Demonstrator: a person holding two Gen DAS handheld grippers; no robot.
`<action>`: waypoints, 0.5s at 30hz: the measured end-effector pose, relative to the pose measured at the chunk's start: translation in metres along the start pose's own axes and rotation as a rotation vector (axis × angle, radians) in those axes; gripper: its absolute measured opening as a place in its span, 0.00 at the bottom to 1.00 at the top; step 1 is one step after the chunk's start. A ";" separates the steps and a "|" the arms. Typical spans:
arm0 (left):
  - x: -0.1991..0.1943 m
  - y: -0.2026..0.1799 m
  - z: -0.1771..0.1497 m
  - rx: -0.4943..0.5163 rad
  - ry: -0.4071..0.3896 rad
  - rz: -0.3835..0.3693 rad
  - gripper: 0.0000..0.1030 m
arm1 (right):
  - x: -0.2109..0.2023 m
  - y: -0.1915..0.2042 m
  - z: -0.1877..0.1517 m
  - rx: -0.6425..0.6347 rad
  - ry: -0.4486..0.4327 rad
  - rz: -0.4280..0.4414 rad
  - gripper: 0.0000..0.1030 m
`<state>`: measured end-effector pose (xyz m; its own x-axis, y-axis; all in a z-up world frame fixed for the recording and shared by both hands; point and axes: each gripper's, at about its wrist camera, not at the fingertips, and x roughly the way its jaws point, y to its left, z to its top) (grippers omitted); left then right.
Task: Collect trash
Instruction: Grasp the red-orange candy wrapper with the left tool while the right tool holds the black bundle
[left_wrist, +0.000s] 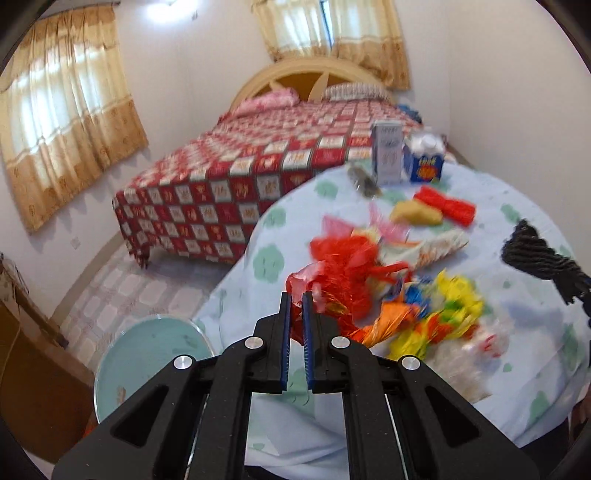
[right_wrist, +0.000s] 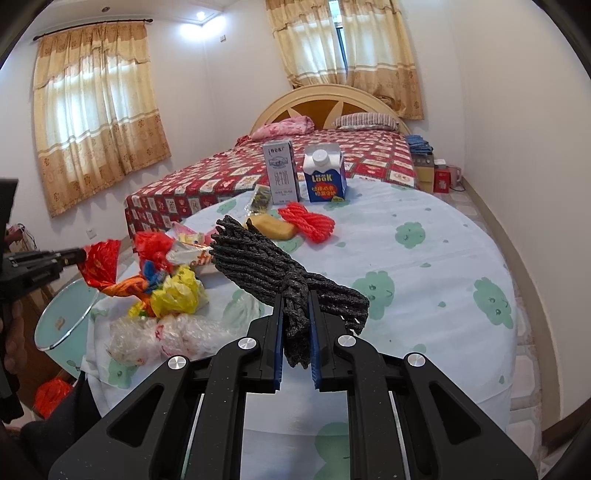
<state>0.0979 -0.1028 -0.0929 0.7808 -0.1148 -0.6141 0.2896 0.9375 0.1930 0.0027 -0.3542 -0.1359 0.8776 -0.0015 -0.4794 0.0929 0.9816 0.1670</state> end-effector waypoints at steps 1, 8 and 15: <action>-0.005 -0.001 0.002 0.004 -0.014 0.001 0.06 | -0.001 0.002 0.002 -0.003 -0.003 0.001 0.12; -0.021 0.012 0.010 -0.021 -0.060 0.008 0.06 | -0.001 0.011 0.009 -0.017 -0.011 0.014 0.12; 0.007 0.017 -0.010 -0.006 0.016 0.015 0.06 | 0.001 0.017 0.006 -0.029 0.003 0.020 0.12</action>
<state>0.1030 -0.0840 -0.1010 0.7758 -0.0957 -0.6237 0.2747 0.9411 0.1973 0.0085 -0.3387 -0.1282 0.8777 0.0188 -0.4788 0.0615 0.9865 0.1516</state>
